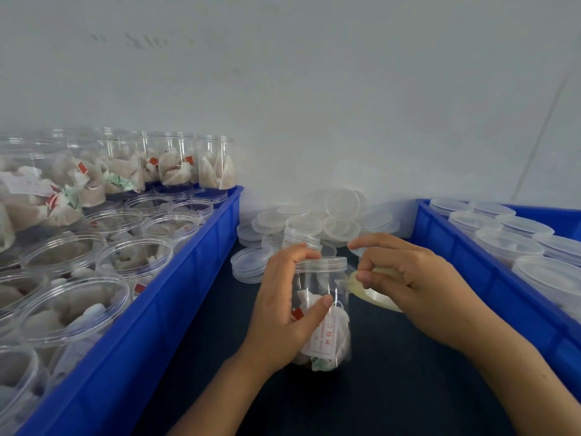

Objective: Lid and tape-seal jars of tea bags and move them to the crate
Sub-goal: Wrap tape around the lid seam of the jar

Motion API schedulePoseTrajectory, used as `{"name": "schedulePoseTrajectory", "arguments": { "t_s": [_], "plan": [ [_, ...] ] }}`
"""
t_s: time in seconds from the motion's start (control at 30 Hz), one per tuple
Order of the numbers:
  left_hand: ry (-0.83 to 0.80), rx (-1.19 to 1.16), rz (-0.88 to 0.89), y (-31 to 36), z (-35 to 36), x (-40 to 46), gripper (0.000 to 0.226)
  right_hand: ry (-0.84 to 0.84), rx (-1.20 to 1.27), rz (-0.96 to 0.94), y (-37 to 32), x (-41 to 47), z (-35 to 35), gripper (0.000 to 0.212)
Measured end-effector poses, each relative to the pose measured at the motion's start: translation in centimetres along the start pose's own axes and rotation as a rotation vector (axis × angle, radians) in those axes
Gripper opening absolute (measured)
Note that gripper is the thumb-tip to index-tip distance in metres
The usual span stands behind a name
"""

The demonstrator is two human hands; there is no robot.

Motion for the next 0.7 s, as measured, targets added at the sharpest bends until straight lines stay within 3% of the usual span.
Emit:
{"name": "schedulePoseTrajectory", "arguments": {
  "t_s": [0.2,0.4,0.7],
  "plan": [
    [-0.014,0.025,0.016,0.4,0.4,0.1,0.021,-0.010,-0.069,0.006,-0.8,-0.1,0.0,0.021],
    [0.070,-0.034,-0.081,0.5,0.2,0.1,0.022,-0.031,-0.176,-0.018,-2.2,-0.6,0.3,0.017],
    [0.105,-0.028,-0.044,1.1,0.1,0.1,0.024,-0.076,-0.294,0.008,-1.5,-1.2,1.1,0.015]
  ]
}}
Point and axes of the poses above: each hand's wrist, its own x-axis towards the middle knuckle, its own z-axis out of the palm, y = z × x, the point moved 7 cm from there along x, towards the middle knuckle, and after that the axes turned 14 degrees about y, right-handed, at the moved point
